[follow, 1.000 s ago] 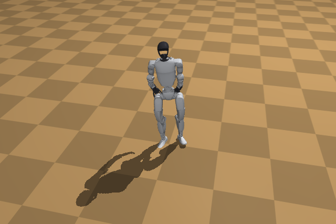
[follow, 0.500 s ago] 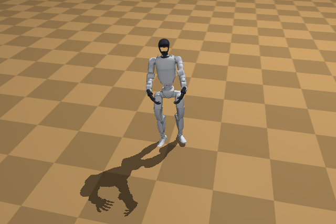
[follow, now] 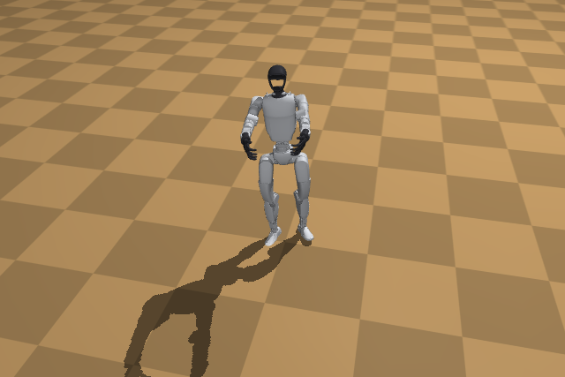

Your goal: In place motions

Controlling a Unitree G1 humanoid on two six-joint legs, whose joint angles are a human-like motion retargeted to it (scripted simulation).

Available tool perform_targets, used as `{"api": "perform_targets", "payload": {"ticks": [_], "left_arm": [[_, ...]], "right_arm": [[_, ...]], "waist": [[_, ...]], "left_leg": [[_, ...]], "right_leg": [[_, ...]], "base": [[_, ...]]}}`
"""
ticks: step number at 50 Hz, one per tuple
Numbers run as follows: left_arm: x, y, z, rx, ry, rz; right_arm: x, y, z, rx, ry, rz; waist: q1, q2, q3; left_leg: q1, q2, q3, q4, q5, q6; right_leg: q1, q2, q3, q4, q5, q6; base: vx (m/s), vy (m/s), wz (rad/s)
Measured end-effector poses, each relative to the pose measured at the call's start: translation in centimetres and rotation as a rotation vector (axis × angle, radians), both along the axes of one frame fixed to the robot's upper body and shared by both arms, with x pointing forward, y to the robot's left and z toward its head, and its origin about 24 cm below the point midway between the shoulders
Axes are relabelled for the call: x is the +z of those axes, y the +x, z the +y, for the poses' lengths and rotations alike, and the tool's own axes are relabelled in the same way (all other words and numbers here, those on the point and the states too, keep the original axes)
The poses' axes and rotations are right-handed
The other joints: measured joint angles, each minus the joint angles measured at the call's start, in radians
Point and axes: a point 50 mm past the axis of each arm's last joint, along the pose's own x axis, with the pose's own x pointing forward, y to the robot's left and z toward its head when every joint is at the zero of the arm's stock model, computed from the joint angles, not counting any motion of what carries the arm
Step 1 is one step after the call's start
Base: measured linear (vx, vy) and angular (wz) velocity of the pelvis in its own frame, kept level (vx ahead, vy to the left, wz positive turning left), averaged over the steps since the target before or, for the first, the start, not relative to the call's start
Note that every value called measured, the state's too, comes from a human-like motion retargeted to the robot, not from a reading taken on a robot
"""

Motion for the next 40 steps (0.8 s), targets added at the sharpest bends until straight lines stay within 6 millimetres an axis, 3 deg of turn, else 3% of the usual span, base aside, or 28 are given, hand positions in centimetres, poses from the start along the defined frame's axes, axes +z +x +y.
{"api": "perform_targets", "payload": {"ticks": [7,12,16,19,21,25,30,35,40], "left_arm": [[-5.9,-1.7,2.1,0.053,0.087,0.073],[-12.8,-5.7,4.1,-0.121,0.201,0.177],[-20.8,-12.4,5.0,-0.262,0.198,0.464],[-26.7,-20.0,4.5,-0.382,0.079,0.806],[-29.5,-25.3,3.9,-0.433,-0.016,1.029],[-32.1,-34.3,2.6,-0.377,-0.178,1.344],[-32.7,-42.1,0.4,-0.107,-0.383,1.634],[-32.9,-46.5,-3.3,0.071,-0.604,1.634],[-32.2,-50.3,-5.3,0.015,-0.621,1.714]], "right_arm": [[-7.0,-2.6,-2.2,-0.028,-0.199,0.041],[-14.2,-7.5,-3.2,0.152,-0.323,0.145],[-22.8,-15.4,-4.4,0.249,-0.297,0.506],[-28.0,-23.3,-5.4,0.279,-0.251,0.857],[-30.2,-28.5,-6.0,0.275,-0.241,1.073],[-31.6,-37.5,-7.1,0.26,-0.253,1.448],[-31.2,-44.8,-7.0,0.201,-0.143,1.715],[-31.3,-48.6,-5.0,0.129,0.032,1.718],[-31.1,-49.7,-4.8,0.038,0.098,1.734]], "waist": [[-0.007,0.007,0.009],[-0.009,0.009,0.037],[-0.011,0.004,0.064],[-0.016,0.005,0.089],[-0.02,0.007,0.106],[-0.03,0.006,0.147],[-0.022,0.001,0.173],[0.03,-0.01,0.166],[0.027,-0.004,0.171]], "left_leg": [[0.025,-0.008,-0.008,-0.002,0.013,0.003],[0.05,-0.014,-0.005,-0.005,0.018,0.004],[0.058,-0.016,-0.005,-0.008,0.021,0.003],[0.063,-0.017,-0.007,-0.009,0.024,0.003],[0.064,-0.016,-0.008,-0.009,0.027,0.003],[0.073,-0.014,-0.009,-0.008,0.033,0.004],[0.073,-0.014,0.001,-0.01,0.036,0.004],[0.077,-0.017,0.064,-0.014,0.03,0.002],[0.084,-0.014,0.076,-0.016,0.028,0.004]], "right_leg": [[0.03,-0.007,-0.013,0.0,-0.003,-0.001],[0.046,-0.01,-0.004,0.001,-0.004,-0.002],[0.051,-0.012,-0.002,0.003,-0.007,-0.002],[0.059,-0.013,-0.007,0.002,-0.008,0.0],[0.063,-0.013,-0.009,0.001,-0.008,0.001],[0.077,-0.012,-0.012,-0.003,-0.007,0.002],[0.073,-0.011,-0.001,-0.003,-0.007,0.002],[0.063,0.017,0.061,-0.011,-0.016,-0.017],[0.054,0.022,0.077,-0.004,-0.011,-0.019]], "base": [[0.09,0.06,0.09],[0.08,0.03,-0.08],[0.02,0.0,-0.02],[0.0,0.0,0.0],[0.0,0.0,0.0],[0.0,0.0,0.0],[0.01,-0.01,-0.13],[0.06,-0.01,-0.57],[0.01,0.01,-0.2]]}}
